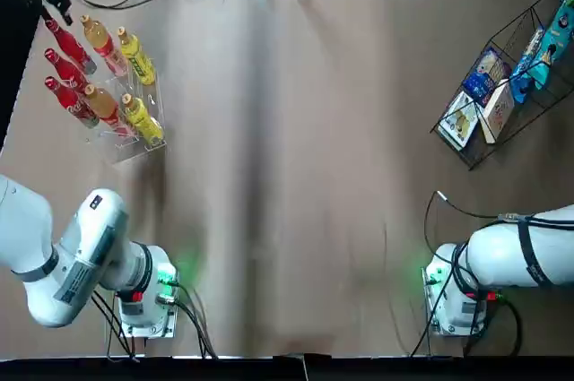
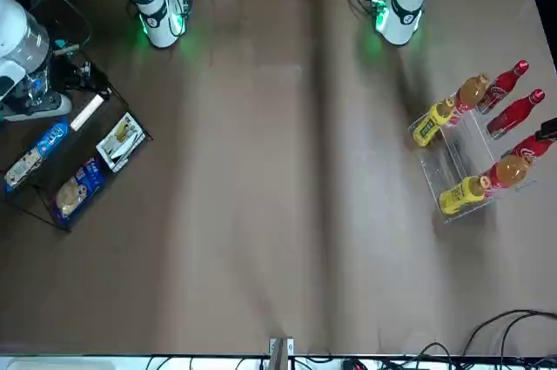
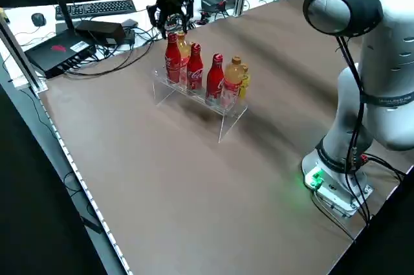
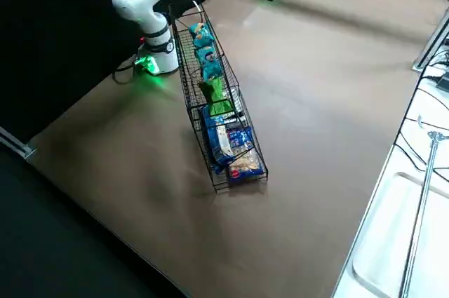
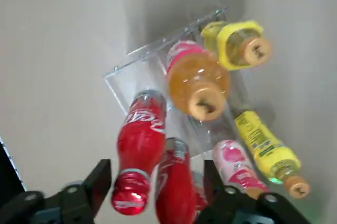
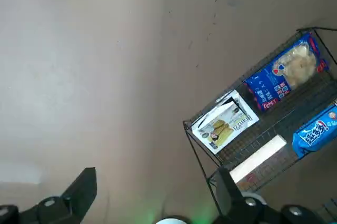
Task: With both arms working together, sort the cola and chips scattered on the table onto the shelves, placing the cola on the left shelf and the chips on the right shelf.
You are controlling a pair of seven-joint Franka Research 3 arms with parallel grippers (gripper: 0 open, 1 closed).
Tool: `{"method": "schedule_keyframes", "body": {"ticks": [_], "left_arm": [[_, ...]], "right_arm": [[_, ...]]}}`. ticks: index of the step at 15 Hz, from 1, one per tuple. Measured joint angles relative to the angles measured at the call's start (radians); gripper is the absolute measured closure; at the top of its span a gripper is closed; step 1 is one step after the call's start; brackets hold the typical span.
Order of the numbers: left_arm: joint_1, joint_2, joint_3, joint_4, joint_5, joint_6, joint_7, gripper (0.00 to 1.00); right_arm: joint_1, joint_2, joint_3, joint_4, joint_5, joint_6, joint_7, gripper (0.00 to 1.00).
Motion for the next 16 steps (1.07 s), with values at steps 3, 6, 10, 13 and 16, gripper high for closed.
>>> {"method": "schedule_keyframes", "body": {"ticks": [3,6,10,13,16], "left_arm": [[-0.043,-0.049,-0.031,0.009,0.016,0.0,-0.078,0.0],[-0.135,-0.104,-0.033,0.009,0.066,-0.004,-0.184,0.0],[-0.328,-0.134,-0.008,0.009,0.073,-0.044,-0.368,0.0],[-0.588,-0.199,0.196,0.014,-0.042,-0.094,-0.432,0.0],[-0.668,-0.294,0.396,0.021,-0.23,-0.097,-0.397,0.0]], "right_arm": [[-0.002,-0.002,-0.003,-0.003,0.0,0.01,0.0,0.0],[-0.002,-0.002,-0.003,-0.012,0.0,0.025,0.0,0.0],[-0.008,-0.002,-0.007,-0.016,0.0,0.029,0.0,0.0],[-0.011,-0.002,-0.007,-0.016,0.0,0.029,0.0,0.0],[-0.01,-0.002,-0.005,-0.017,0.0,0.029,0.0,0.0]]}}
